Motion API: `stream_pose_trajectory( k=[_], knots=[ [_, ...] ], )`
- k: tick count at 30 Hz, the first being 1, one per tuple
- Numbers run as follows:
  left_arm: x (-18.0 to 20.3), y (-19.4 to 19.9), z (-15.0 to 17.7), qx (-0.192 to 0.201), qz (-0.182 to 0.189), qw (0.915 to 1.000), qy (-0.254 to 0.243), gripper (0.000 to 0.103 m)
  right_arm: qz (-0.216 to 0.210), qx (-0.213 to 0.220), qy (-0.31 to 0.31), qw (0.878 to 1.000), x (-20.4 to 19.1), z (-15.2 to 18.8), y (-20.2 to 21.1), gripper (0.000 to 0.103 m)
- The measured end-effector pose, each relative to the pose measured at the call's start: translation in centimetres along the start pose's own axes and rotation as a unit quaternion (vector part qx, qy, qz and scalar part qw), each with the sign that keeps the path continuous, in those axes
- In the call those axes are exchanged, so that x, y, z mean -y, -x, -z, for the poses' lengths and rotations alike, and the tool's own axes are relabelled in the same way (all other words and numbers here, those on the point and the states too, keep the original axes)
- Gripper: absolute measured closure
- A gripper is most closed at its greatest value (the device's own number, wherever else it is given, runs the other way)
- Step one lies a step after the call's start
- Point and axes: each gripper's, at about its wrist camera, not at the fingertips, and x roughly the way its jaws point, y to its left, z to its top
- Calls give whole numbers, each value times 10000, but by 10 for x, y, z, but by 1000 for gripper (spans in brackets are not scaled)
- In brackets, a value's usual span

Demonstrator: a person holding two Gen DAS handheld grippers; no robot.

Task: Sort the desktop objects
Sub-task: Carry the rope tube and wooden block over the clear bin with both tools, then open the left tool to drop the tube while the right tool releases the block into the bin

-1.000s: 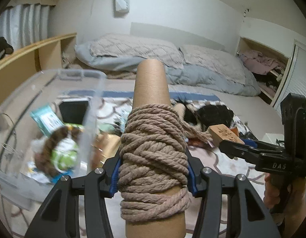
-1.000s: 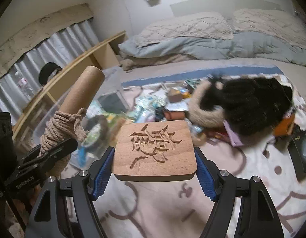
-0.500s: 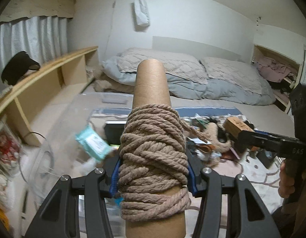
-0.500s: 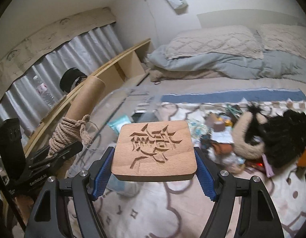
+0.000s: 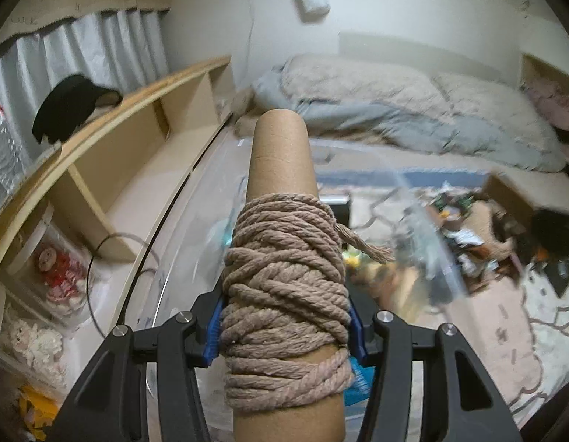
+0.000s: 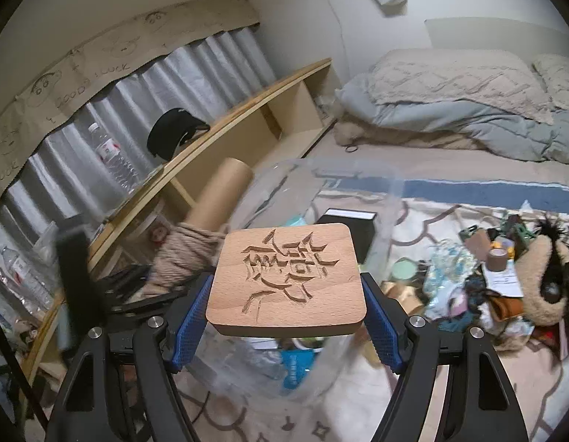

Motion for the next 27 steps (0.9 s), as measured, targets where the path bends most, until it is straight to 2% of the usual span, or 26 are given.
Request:
stream_pose_trajectory(
  k=[4, 9, 11, 13, 14, 27],
  knots=[
    [-6, -21, 9, -384, -221, 9990, 15, 51, 9, -27, 3, 10000, -5, 0, -4, 26],
    [-6, -34, 10, -474, -335, 9982, -135, 50, 35, -104, -72, 9999, -7, -1, -12, 26],
    [-7, -38, 12, -532, -382, 9976, -209, 47, 73, -130, -72, 9999, -6, -1, -14, 26],
    [-8, -38, 16, -441, -615, 9968, -254, 27, 104, -165, -93, 9998, -5, 0, -17, 26],
    [-9, -35, 18, -364, -688, 9966, -263, 23, 116, -183, -106, 9997, -5, 0, -19, 26],
    [-28, -10, 29, -105, -396, 9991, 125, 23, 317, -581, -30, 9978, 0, 5, -50, 26]
  ],
)
